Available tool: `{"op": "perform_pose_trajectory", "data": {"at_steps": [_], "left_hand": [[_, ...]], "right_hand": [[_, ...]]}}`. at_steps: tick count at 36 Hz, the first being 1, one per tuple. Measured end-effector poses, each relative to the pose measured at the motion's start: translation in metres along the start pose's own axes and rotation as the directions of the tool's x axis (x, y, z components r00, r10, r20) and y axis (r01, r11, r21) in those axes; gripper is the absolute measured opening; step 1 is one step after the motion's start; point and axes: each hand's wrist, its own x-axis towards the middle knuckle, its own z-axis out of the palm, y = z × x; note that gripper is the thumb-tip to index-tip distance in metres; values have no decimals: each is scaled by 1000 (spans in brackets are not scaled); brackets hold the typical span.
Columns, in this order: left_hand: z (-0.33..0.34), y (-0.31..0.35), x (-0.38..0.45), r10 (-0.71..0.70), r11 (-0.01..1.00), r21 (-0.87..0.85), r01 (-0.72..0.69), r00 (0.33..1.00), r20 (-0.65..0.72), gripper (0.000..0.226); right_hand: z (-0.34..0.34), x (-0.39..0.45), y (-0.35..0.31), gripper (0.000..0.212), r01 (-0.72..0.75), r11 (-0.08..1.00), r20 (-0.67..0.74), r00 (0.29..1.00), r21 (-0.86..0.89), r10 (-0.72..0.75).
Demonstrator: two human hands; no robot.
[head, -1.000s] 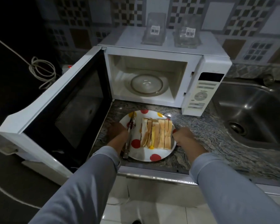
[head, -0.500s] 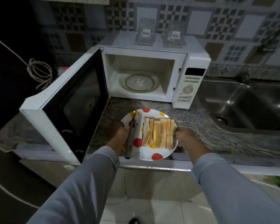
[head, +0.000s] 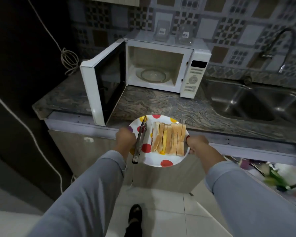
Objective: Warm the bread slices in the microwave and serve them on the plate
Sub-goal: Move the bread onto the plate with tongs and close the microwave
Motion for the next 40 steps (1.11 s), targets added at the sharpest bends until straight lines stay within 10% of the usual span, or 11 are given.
{"op": "perform_pose_trajectory", "data": {"at_steps": [40], "left_hand": [[-312, -190, 99, -63, 977, 198, 79, 994, -84, 34]], "right_hand": [[278, -216, -124, 20, 10, 994, 91, 996, 110, -20]]}}
